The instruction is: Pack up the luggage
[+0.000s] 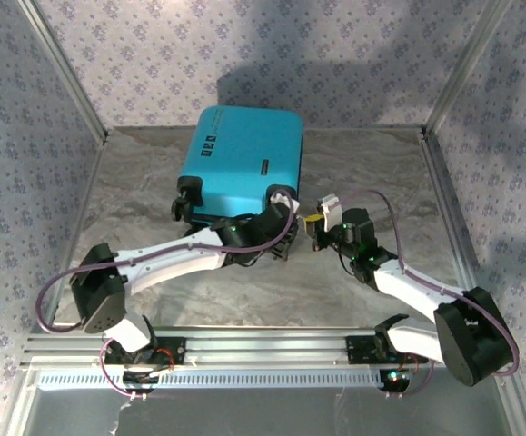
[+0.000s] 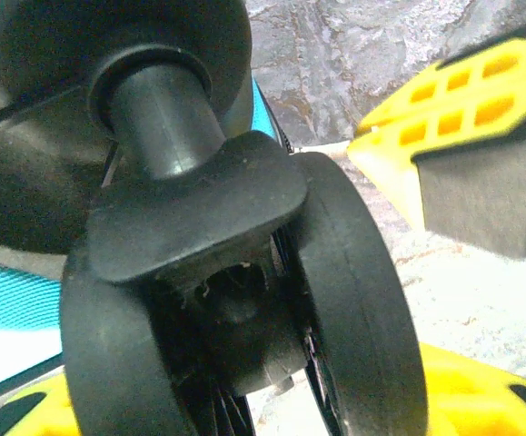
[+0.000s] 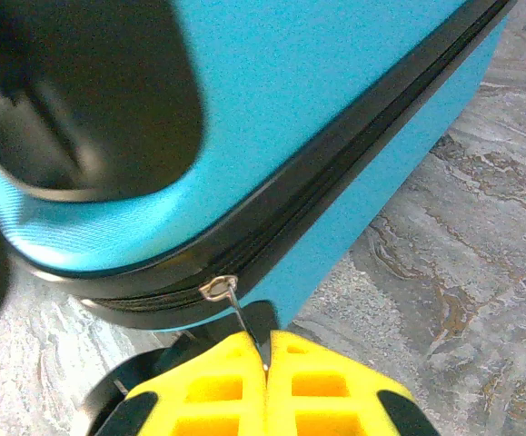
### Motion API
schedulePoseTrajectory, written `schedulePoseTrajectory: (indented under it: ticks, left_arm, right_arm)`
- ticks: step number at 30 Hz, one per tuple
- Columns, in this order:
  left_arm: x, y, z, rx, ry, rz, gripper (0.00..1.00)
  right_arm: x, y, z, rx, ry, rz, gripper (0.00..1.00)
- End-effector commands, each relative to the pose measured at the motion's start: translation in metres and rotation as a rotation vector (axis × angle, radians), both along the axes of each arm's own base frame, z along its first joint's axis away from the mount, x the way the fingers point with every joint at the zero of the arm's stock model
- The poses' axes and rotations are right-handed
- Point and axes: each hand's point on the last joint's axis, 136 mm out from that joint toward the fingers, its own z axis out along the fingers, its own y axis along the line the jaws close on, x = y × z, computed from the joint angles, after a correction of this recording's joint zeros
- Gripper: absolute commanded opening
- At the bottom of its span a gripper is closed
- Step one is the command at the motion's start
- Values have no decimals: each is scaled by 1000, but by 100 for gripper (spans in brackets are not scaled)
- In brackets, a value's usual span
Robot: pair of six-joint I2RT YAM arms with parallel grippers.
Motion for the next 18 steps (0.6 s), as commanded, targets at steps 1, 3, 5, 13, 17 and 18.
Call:
schedulePoseTrajectory:
  ticks: [1,3,5,13,17,18]
  left_arm:
    - [-10,16,32,-43,-51,-71,25]
    - [-17,24,32,-47,-52,-83,25]
    - [-24,32,34,-64,-55,-96,25]
    - [-46,56,26,-178,-68,-126,25]
    - [-36,85,24,-211,-88,-33,25]
    - [-30,96,23,-219,-86,7,25]
  right_arm:
    - [37,-46,10,-37,-24,-242,0]
    - [45,-48,10,-40,-21,-256,0]
    - [55,-52,11,-40,-15,-277,0]
    - [122,-90,8,-15,35,-419,0]
    - [145,-118,0,29,86,-497,0]
    - [146,-119,0,43,87,-493,0]
